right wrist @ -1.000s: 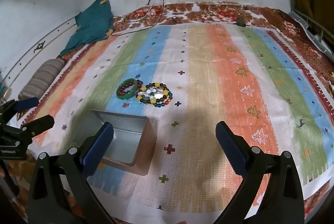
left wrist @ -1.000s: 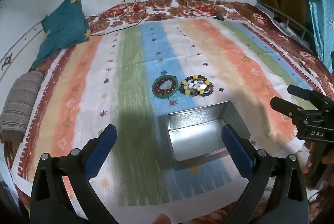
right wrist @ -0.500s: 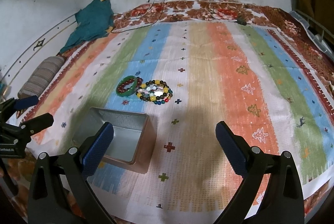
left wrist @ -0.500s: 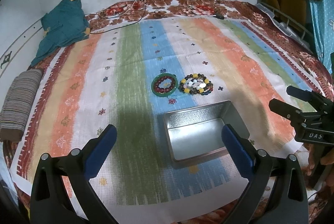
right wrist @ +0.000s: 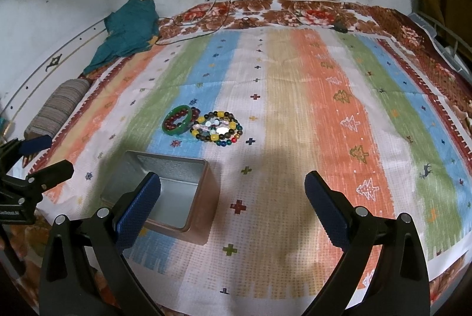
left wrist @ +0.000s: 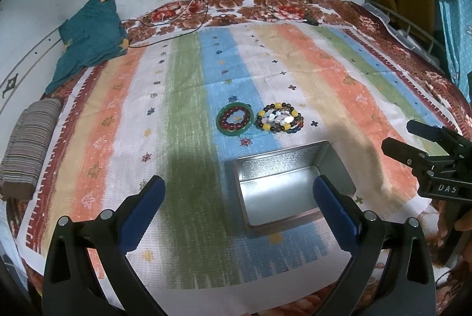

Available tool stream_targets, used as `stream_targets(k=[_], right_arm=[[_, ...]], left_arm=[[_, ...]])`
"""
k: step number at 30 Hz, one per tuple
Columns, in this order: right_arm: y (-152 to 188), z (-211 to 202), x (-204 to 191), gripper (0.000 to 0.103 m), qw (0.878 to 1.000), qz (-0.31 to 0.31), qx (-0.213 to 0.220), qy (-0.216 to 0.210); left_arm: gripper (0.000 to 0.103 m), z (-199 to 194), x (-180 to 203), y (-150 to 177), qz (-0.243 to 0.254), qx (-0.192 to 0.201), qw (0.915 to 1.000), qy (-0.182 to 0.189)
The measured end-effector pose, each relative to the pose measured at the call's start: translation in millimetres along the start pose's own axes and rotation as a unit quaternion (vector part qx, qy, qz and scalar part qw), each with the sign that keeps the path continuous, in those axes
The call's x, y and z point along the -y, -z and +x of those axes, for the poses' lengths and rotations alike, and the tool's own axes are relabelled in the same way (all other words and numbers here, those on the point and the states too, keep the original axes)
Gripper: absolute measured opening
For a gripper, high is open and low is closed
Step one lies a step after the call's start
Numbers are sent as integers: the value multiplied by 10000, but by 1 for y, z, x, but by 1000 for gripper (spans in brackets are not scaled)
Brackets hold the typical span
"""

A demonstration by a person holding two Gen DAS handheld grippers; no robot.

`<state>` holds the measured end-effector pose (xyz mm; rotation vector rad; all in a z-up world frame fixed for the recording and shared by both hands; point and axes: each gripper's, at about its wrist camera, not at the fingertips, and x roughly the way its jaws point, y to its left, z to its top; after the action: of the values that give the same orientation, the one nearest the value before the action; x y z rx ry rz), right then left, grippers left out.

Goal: Organize jewelry

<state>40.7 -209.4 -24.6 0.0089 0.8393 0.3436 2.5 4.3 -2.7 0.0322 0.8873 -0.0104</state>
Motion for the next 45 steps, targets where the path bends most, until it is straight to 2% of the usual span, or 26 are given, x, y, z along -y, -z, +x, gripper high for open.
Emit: stream_targets(k=[7, 15, 21, 29, 32, 45], right_arm=[[-4, 4, 4, 99, 10000, 56, -46, -5], [-12, 11, 4, 99, 9999, 96, -89, -18], [-16, 16, -1, 99, 9999, 4, -118, -33], [-23, 26, 2, 99, 9998, -59, -201, 36], [-28, 32, 5, 99, 9997, -4, -241, 45], [-42, 56, 13, 99, 9988, 112, -476, 18]], left_arm=[[98, 5, -9, -7, -224, -100, 9997, -14], [98, 10, -14, -11, -262, -126, 9996, -28], [98, 17, -19, -20, -256, -78, 9995, -188], [98, 36, -24, -32, -238, -295, 9985, -386], [98, 41, -21, -37, -46, -243, 9982, -550], [98, 68, -34, -51, -380, -531, 9969, -443]])
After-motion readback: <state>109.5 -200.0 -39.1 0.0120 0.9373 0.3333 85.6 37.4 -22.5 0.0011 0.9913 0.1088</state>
